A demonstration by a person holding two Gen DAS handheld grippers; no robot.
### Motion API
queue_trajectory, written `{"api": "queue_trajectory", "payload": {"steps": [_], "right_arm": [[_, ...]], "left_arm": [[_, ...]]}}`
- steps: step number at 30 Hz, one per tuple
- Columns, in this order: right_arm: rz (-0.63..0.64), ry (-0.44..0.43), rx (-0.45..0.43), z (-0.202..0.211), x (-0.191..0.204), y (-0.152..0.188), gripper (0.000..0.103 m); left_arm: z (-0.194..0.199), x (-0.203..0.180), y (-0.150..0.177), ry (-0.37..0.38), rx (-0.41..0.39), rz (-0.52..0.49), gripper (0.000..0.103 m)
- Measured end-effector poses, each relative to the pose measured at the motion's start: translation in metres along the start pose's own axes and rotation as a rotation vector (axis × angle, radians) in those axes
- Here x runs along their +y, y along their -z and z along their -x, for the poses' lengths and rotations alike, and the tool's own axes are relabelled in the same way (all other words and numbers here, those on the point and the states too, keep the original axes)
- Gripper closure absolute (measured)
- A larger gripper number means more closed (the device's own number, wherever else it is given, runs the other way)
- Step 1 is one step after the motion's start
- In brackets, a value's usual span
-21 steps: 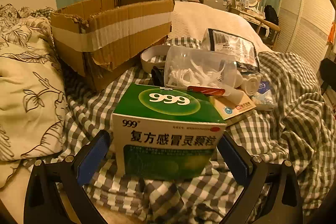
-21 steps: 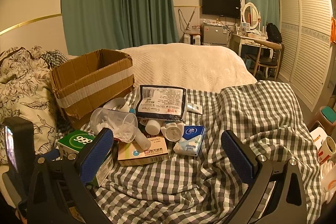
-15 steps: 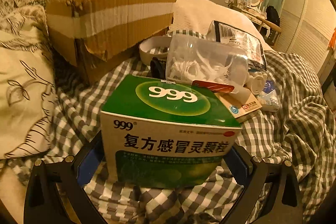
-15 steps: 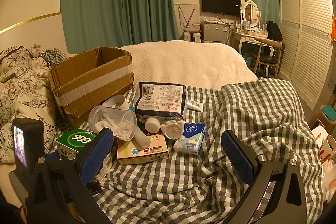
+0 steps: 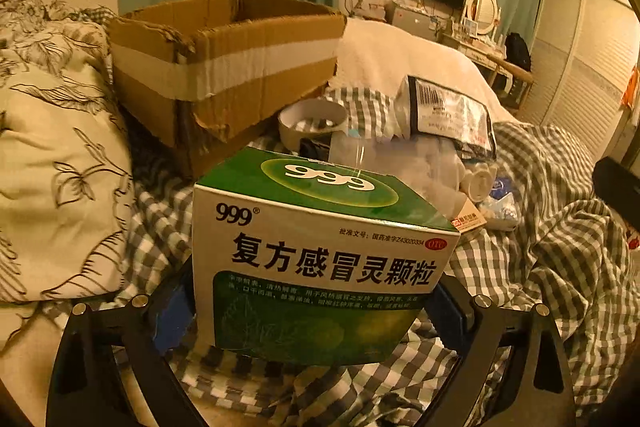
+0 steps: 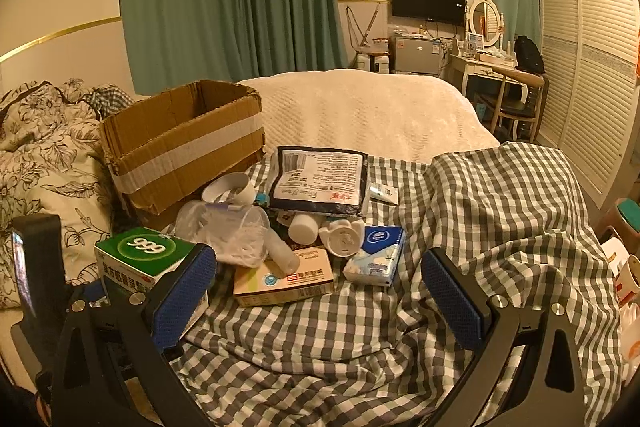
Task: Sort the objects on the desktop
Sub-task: 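Grasp the clear plastic cup with the right gripper while the left holds the green medicine box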
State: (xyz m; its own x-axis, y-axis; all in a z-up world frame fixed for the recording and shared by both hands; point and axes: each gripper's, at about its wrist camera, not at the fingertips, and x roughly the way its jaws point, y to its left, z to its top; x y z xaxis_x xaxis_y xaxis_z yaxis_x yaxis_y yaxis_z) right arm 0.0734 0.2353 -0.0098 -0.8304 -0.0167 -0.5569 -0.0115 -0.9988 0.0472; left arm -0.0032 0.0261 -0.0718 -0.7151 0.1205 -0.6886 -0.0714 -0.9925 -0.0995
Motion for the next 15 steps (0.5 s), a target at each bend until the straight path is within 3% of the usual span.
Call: {"api": "queue_trajectory", "payload": {"steps": [5,15], "right_arm": [[0.018,-0.010,0.011,0.000,0.013,0.003,0.001],[0.087,-0.038,0.058,-0.014,0.037,0.016,0.000]], "left_arm": [[0.011,0.007,-0.003,-0.041,-0.029,0.004,0.005],[0.027,0.053,-0.017,-0.107,-0.068,0.111,0.005]]}}
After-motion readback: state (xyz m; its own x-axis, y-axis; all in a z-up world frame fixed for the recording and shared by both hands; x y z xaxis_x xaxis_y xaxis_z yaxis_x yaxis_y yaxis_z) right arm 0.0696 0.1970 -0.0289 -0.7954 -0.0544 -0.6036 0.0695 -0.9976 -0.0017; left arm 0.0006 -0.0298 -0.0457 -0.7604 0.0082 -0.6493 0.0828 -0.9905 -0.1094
